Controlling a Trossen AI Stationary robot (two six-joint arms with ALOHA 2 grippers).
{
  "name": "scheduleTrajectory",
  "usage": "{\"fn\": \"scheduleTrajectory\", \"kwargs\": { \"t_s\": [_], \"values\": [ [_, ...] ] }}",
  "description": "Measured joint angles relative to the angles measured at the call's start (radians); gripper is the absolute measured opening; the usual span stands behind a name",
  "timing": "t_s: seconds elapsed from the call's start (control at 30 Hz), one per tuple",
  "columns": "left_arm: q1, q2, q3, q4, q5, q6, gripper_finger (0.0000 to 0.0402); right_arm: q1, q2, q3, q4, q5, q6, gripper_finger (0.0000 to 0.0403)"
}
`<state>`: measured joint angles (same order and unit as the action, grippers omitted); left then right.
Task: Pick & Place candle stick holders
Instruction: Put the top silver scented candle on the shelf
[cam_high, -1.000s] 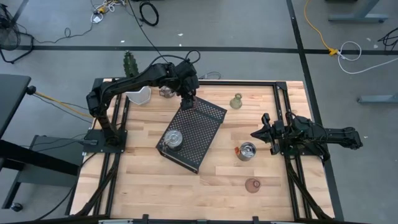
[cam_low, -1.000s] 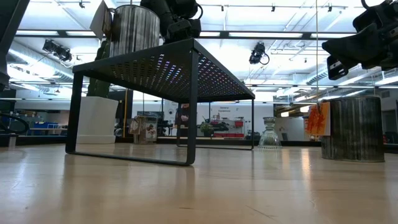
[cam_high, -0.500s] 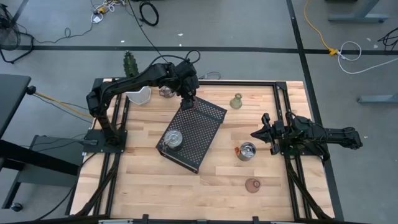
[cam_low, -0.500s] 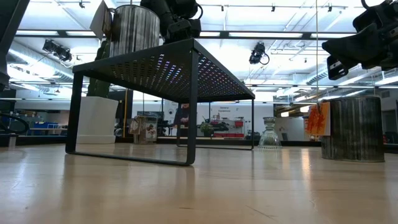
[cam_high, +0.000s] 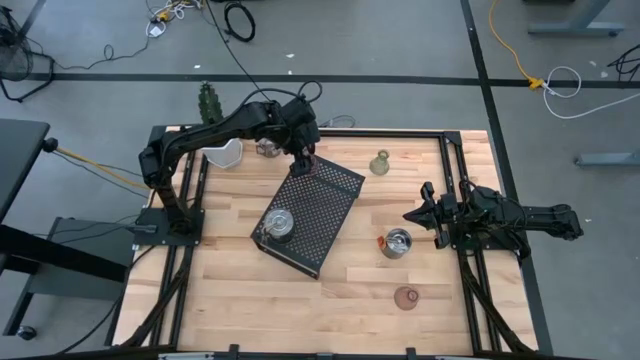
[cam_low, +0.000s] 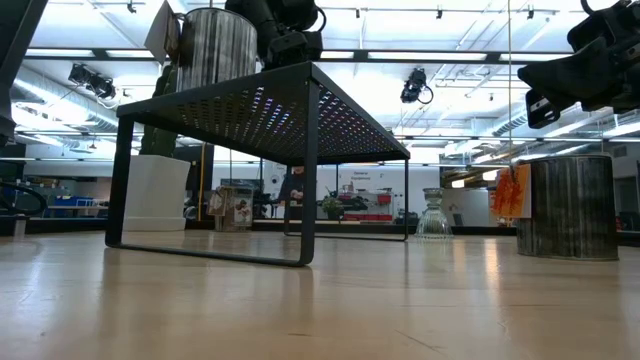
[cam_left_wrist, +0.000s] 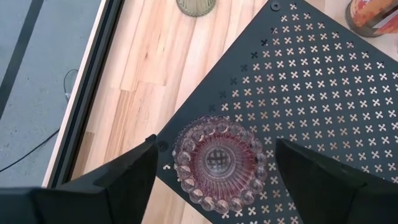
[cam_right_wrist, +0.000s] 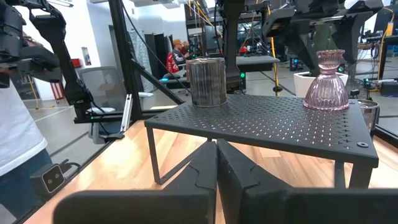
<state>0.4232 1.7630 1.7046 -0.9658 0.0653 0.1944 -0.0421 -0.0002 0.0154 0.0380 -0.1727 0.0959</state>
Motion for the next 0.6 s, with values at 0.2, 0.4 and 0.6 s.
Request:
{"fn": "scheduleTrajectory", "kwargs": {
  "t_s": [0.2,0.4,0.6],
  "values": [
    [0.000,0.000,0.000,-0.004,0.000,0.000,0.0343,0.000,0.000,0.000,0.000,0.000,0.000,0.0012],
    [0.000,0.000,0.000,-0.004,0.000,0.000,0.0351,0.000,0.000,0.000,0.000,0.000,0.000,0.0012],
    [0.000,0.000,0.000,-0.019,0.000,0.001,0.0351,0.000,0.000,0.000,0.000,0.000,0.000,0.0012]
  ]
}}
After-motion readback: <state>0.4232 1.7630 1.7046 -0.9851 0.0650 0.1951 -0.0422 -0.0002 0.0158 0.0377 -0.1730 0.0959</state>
